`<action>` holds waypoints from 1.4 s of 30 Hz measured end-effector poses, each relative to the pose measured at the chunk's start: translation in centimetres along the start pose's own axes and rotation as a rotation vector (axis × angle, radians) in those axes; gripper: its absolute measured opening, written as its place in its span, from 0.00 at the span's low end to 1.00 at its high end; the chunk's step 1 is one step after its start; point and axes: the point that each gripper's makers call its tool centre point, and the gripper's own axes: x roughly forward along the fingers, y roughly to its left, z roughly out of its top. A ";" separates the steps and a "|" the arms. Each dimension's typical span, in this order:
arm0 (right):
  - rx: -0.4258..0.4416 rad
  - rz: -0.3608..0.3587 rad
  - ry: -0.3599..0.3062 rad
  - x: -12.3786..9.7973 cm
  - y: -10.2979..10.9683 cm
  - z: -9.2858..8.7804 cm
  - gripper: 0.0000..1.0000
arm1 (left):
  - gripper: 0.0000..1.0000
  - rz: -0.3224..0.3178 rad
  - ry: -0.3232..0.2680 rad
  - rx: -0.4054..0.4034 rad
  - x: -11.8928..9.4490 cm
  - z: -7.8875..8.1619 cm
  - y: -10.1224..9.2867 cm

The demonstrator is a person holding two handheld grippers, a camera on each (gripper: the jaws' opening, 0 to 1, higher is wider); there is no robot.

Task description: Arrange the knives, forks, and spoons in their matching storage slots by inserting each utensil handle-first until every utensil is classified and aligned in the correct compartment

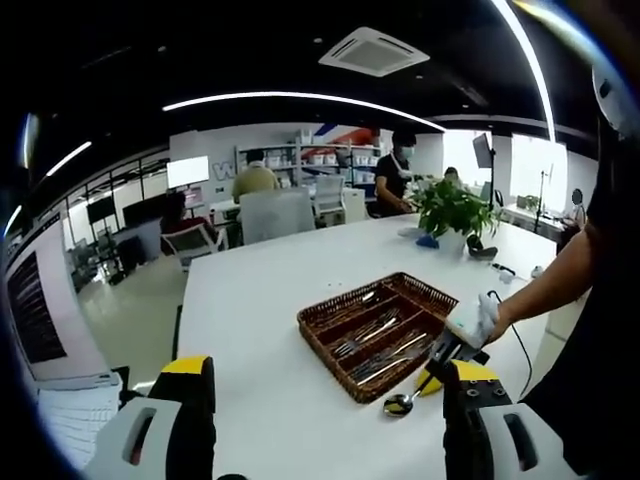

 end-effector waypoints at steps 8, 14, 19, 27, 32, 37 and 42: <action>0.030 0.014 0.025 -2.2 0.6 1.4 0.00 | 1.00 -0.013 -0.004 0.011 -0.2 0.0 -0.5; 0.011 0.027 0.038 -5.1 1.0 3.9 0.00 | 1.00 -0.021 0.004 0.041 -0.1 -0.1 -0.8; -0.014 -0.010 0.057 -8.1 0.3 6.2 0.00 | 1.00 -0.029 -0.018 0.039 -0.1 0.6 -0.9; -0.027 -0.093 0.046 -12.6 -1.2 9.7 0.00 | 1.00 -0.044 -0.060 0.051 0.3 2.1 -1.1; -0.028 -0.128 0.065 -15.1 -1.4 11.3 0.00 | 1.00 -0.050 -0.076 0.058 0.2 2.7 -1.4; -0.040 -0.144 0.079 -16.5 -1.7 12.1 0.00 | 1.00 -0.058 -0.081 0.061 0.0 2.9 -1.6; -0.056 -0.155 0.097 -16.9 -1.8 11.9 0.00 | 1.00 -0.071 -0.080 0.056 -0.2 2.7 -2.0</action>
